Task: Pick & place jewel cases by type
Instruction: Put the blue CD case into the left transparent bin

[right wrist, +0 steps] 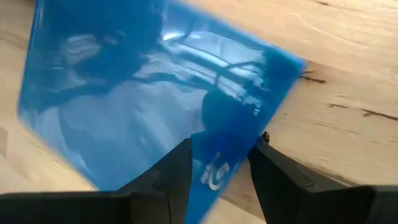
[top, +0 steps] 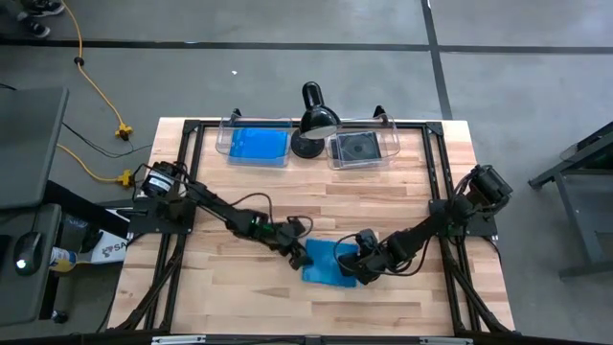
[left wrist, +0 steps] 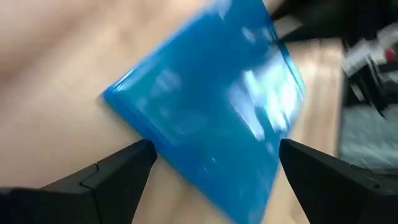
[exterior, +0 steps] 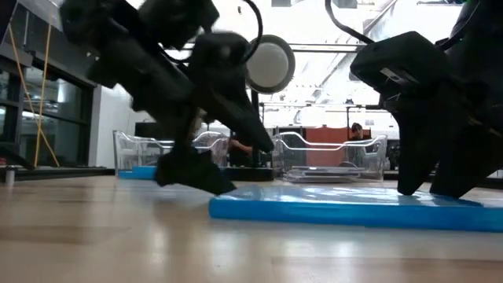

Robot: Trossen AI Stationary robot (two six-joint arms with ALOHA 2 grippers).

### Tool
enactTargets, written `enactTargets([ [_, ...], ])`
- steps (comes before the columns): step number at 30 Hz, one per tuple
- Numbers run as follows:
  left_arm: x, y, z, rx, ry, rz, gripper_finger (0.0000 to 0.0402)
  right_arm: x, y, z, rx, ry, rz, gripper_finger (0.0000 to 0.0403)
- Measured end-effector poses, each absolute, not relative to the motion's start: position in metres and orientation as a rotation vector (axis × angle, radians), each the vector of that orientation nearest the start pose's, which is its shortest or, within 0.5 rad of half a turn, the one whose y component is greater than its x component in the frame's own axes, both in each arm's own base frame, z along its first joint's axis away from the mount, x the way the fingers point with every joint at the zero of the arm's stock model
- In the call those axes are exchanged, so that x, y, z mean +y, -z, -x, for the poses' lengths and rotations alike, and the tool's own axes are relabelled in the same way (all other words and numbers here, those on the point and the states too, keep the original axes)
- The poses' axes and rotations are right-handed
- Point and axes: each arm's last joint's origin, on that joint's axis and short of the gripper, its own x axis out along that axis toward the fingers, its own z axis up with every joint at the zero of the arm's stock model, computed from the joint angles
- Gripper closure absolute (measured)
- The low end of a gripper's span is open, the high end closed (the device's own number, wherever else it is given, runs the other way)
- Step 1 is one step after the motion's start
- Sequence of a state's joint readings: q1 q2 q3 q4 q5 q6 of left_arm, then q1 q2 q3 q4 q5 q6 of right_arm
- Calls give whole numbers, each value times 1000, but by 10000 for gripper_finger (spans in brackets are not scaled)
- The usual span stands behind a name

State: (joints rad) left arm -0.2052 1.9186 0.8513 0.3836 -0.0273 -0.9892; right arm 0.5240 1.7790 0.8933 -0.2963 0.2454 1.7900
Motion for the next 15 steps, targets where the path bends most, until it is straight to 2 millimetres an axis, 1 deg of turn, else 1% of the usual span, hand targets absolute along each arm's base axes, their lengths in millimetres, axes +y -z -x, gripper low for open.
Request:
enactTargets([
  [2,-61,-105,-351,672,-219,838,48,150,-121,-274,935,737,-1143,259],
  [5,-49,-105,-354,642,-241,845,48,151,-122,-275,936,722,-1149,259],
  [10,-48,-106,-355,638,-221,857,48,151,-122,-276,943,716,-1140,259],
  [15,-50,-114,-354,655,-158,847,48,149,-122,-276,953,716,-1128,259],
])
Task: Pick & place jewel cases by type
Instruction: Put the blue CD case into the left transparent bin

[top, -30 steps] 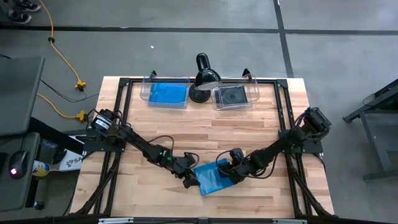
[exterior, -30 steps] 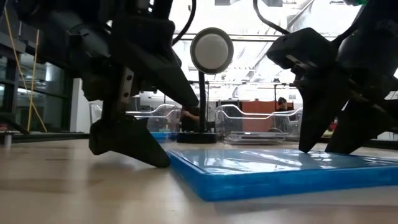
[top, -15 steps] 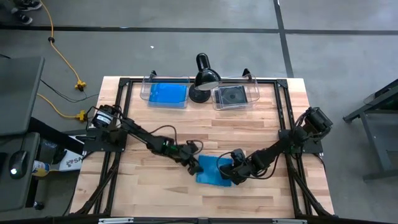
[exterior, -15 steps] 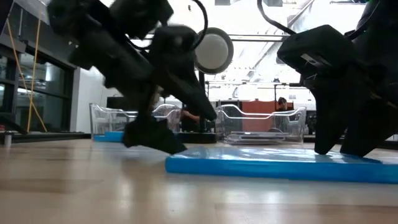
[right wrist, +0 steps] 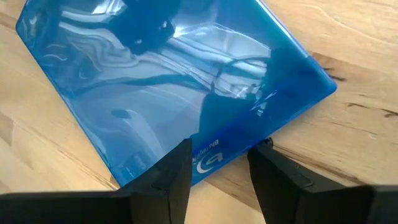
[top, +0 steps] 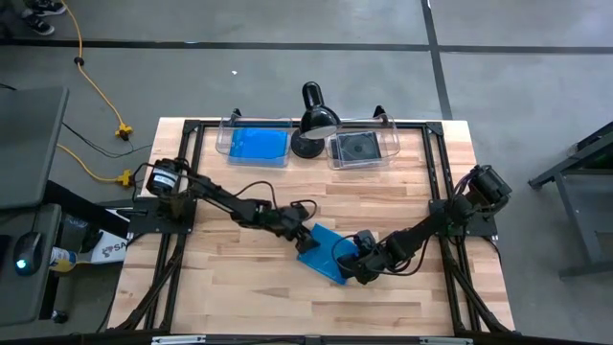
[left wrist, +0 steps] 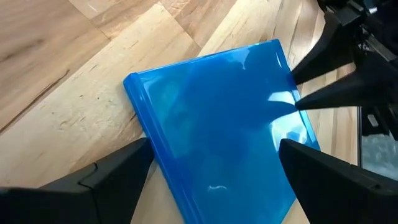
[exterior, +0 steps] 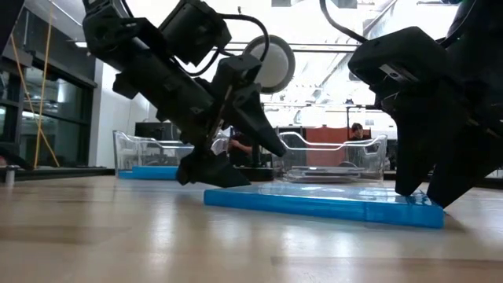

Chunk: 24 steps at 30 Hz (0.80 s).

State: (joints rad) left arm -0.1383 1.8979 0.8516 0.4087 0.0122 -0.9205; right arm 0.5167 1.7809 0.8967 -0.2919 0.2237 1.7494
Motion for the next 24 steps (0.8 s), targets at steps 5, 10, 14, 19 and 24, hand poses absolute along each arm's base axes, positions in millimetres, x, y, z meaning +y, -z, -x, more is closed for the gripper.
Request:
enactTargets([
  [5,-51,-121,-351,679,-107,833,48,149,-122,-275,952,720,-1119,259],
  [10,-55,-120,-348,765,-49,853,48,148,-121,-275,953,724,-1116,259],
  [14,-56,-119,-346,795,-45,862,48,147,-121,-276,951,728,-1118,259],
  [19,-56,-118,-346,810,-34,885,48,147,-121,-276,945,732,-1121,259],
  [24,-57,-118,-346,806,-24,888,64,144,-121,-277,932,741,-1125,259],
])
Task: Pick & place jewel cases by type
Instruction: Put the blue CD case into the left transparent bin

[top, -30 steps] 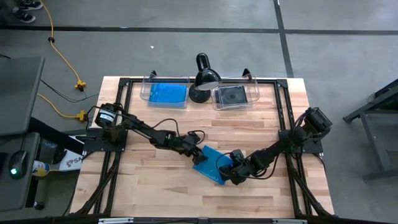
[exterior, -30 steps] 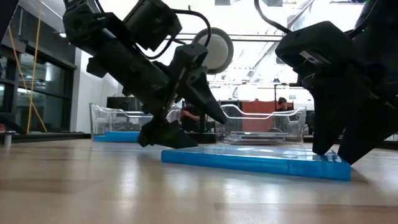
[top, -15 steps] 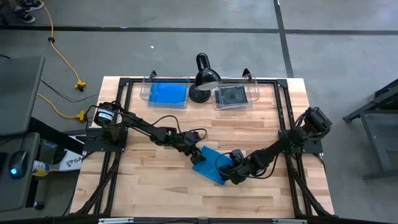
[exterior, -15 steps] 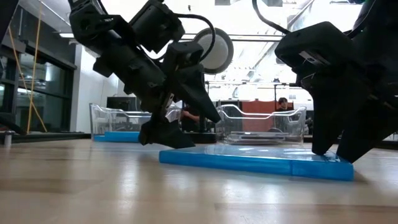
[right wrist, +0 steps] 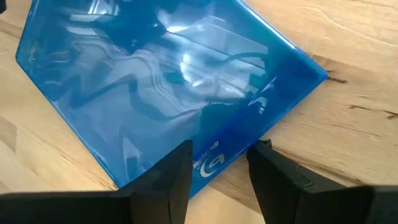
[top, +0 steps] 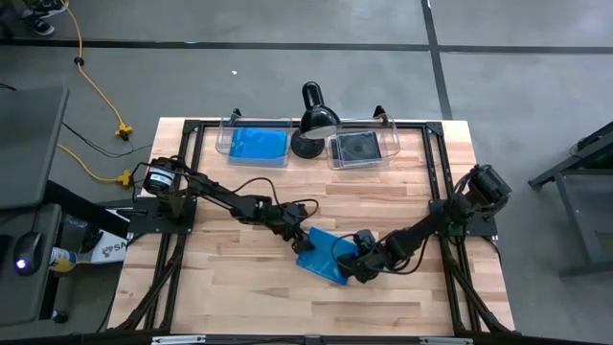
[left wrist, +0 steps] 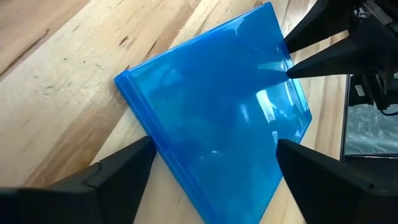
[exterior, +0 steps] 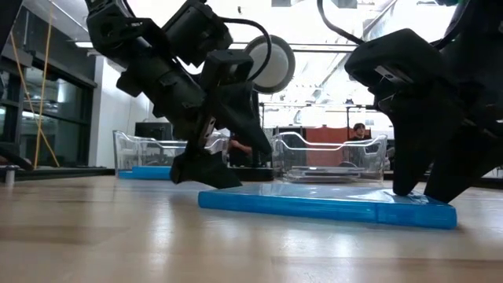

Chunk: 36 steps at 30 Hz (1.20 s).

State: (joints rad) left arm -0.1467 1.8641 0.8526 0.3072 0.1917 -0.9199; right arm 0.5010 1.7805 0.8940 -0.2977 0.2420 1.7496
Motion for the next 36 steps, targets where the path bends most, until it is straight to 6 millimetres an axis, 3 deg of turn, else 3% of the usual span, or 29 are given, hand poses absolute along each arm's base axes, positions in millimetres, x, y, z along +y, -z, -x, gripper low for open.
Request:
enactTargets([
  [10,-57,-119,-348,752,19,868,183,140,-121,-280,937,732,-1127,259],
  [16,-59,-120,-348,758,75,855,229,140,-121,-280,939,732,-1123,259],
  [36,-61,-121,-348,767,81,871,235,140,-122,-281,912,729,-1120,259],
])
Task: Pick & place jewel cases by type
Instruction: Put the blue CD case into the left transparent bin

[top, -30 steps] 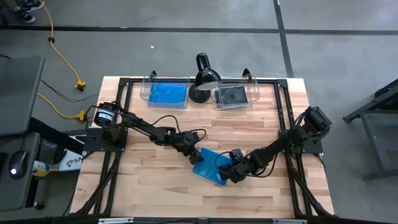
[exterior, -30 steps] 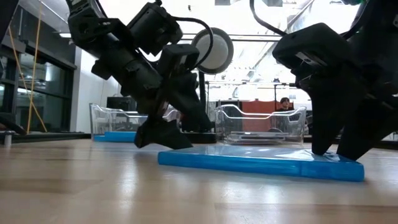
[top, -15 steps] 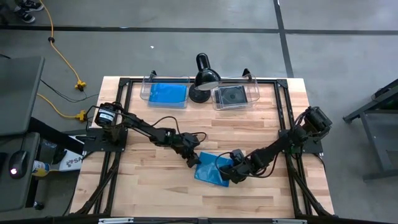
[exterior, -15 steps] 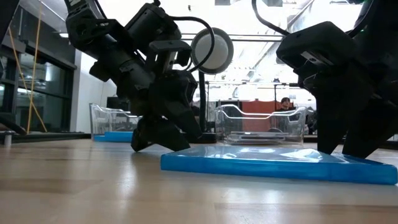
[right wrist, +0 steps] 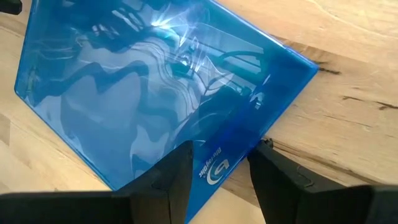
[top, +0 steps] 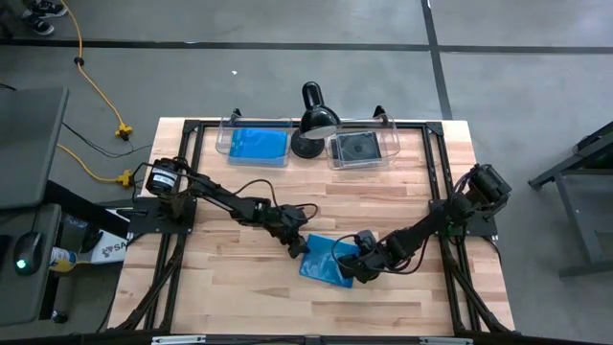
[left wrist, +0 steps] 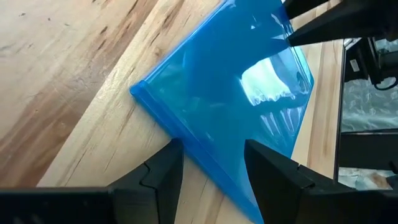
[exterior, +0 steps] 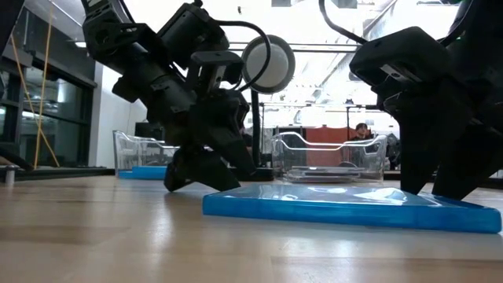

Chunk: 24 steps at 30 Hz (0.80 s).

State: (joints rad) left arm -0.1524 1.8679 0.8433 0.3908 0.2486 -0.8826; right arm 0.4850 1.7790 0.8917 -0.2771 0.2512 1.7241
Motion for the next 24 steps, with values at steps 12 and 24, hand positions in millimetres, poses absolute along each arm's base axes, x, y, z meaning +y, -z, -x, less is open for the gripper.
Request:
enactTargets([
  [12,-59,-142,-345,716,83,852,235,140,-122,-280,933,737,-1118,259],
  [24,-62,-236,-353,82,391,784,235,140,-124,-286,821,717,-1104,259],
])
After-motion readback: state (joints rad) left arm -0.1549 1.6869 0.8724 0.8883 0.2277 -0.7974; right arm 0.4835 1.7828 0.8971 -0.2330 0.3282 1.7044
